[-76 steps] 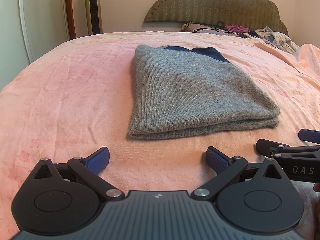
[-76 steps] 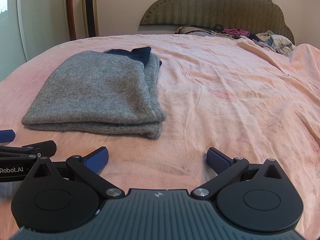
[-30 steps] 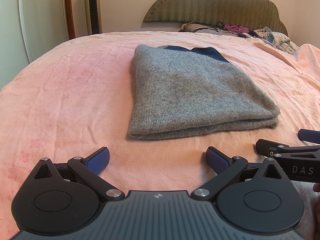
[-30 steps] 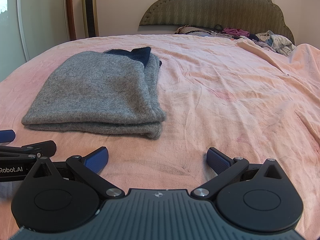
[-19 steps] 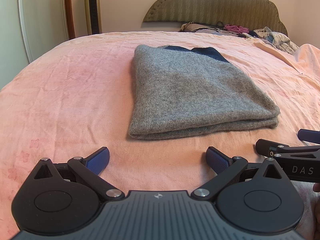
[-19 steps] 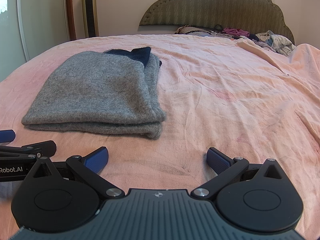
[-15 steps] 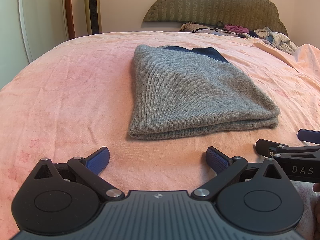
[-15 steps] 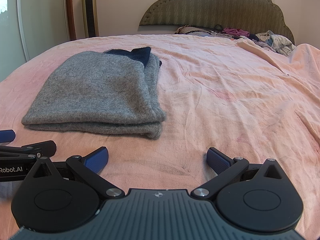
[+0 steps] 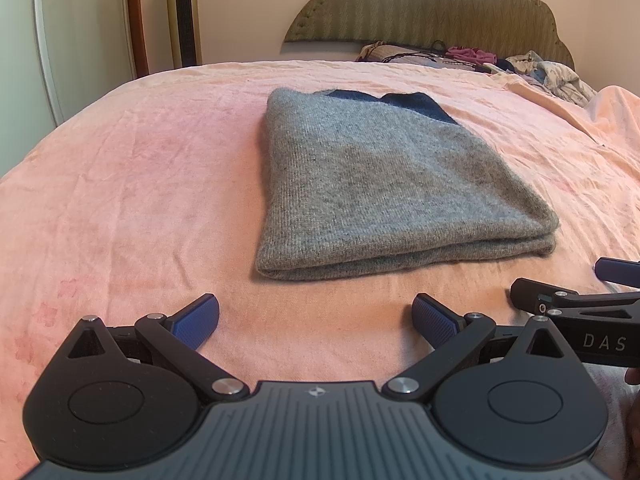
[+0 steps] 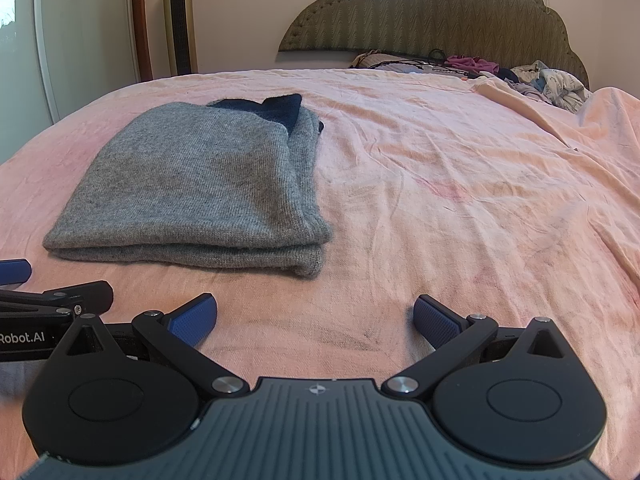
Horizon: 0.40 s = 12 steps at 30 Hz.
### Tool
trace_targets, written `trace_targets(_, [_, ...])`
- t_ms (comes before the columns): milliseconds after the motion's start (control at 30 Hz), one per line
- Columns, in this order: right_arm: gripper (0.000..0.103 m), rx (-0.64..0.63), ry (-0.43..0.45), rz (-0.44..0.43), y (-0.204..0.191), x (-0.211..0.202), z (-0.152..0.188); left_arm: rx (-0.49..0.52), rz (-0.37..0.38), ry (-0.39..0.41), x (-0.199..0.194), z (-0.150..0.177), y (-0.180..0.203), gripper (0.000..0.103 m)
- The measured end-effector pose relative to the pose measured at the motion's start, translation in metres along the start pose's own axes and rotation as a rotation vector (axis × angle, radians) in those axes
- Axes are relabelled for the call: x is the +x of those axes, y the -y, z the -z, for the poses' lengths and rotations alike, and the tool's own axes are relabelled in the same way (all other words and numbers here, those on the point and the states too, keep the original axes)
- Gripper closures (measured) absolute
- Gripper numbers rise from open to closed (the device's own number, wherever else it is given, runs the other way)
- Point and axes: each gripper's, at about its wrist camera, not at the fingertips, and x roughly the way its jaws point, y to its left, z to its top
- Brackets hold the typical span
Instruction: Fold small clothes
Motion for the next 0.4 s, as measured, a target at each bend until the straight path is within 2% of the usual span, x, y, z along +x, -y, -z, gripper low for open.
trace_targets(400, [0.0,0.0,0.0,0.0,0.0,0.0001,-0.0001,0.003,-0.007,-0.001,0.0002,0.0004,-0.0033,0.0])
